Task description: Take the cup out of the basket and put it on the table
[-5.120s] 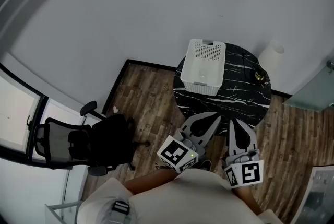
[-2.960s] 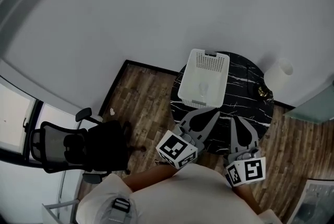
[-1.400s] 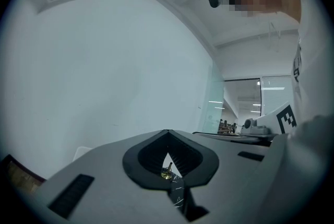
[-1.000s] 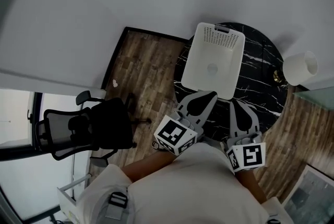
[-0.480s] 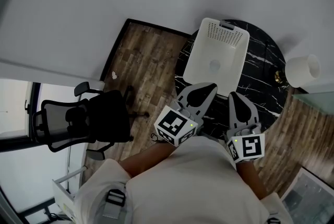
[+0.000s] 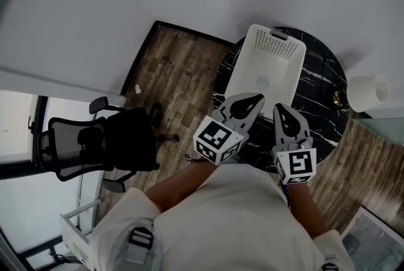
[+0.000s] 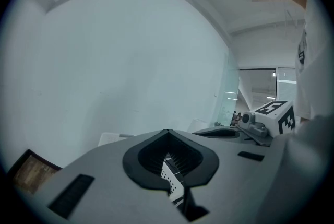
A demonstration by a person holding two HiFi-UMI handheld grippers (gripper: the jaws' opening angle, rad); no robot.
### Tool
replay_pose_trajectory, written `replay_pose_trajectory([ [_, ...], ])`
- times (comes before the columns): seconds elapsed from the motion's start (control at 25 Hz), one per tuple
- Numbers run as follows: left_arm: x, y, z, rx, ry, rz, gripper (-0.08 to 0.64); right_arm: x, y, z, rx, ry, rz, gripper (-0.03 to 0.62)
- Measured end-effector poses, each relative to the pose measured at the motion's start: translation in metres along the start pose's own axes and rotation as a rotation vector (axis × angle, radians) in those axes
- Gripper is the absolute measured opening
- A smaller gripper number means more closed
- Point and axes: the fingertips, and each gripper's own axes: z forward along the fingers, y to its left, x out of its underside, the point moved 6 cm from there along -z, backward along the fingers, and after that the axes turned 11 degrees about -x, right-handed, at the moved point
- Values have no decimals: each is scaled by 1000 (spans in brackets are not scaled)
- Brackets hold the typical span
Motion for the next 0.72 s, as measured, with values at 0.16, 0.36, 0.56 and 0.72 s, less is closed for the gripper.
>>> replay_pose_trajectory([
  [0.16, 10, 13, 10, -11, 37, 7, 6, 6, -6, 15, -20, 40, -23, 8],
  [0.36, 26, 33, 23, -21, 91, 1, 6, 17, -14, 37, -40, 105, -61, 8],
  [0.56, 40, 51, 35, -29, 142, -7, 6, 29, -19, 59, -71, 172, -82, 8],
  [0.72, 50, 64, 45, -36, 181, -2, 6, 38, -22, 75, -101, 232, -110, 8],
])
